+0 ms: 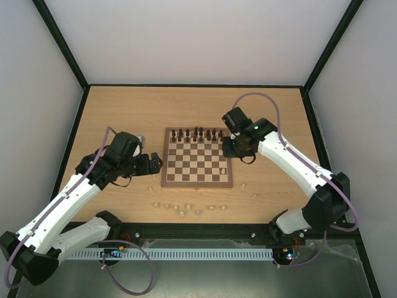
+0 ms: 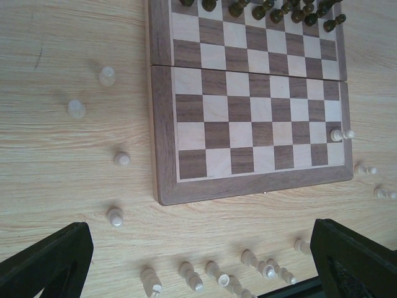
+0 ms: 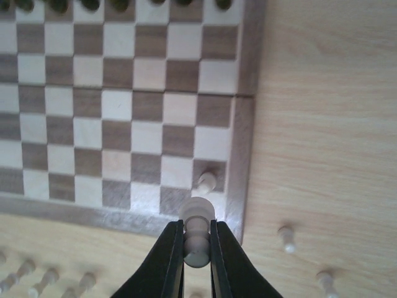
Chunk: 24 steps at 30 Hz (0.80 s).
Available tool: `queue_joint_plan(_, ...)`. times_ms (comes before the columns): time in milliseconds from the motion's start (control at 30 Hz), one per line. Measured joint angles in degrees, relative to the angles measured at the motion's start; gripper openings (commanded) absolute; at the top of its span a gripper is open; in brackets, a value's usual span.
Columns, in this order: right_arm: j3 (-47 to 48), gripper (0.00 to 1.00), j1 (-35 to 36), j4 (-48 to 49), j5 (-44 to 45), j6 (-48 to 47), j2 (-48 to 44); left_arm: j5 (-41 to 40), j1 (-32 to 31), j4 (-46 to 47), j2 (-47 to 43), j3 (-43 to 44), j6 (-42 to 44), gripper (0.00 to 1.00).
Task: Set up the chess pieces on the board
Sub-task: Pick up the chess piece at the center of the board, then place the chess piece on the chessboard.
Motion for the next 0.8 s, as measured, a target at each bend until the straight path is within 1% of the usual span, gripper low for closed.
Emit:
queue_joint_plan(200,0.0,0.07,6.6,-1.2,-0.4,3.0,1.5,0.0,0.0,0.0,-1.0,0.0,0.0,0.99)
queue_joint_plan(400,0.0,0.07,10.4,-1.0,-0.1,5.7,6.2,0.0,0.0,-0.1,-1.6,0.0,0.0,0.99)
queue_joint_plan(567,-1.3,0.07,11.5,0.3,0.2,7.0,9.5,-0.1,0.0,-0.3,-2.7,-0.5,-0.2,0.99)
queue_joint_plan(800,-4.3,0.07,11.5,3.1,0.5,7.7,11.6,-0.2,0.0,-0.9,-3.3,-1.2,-0.3,0.99)
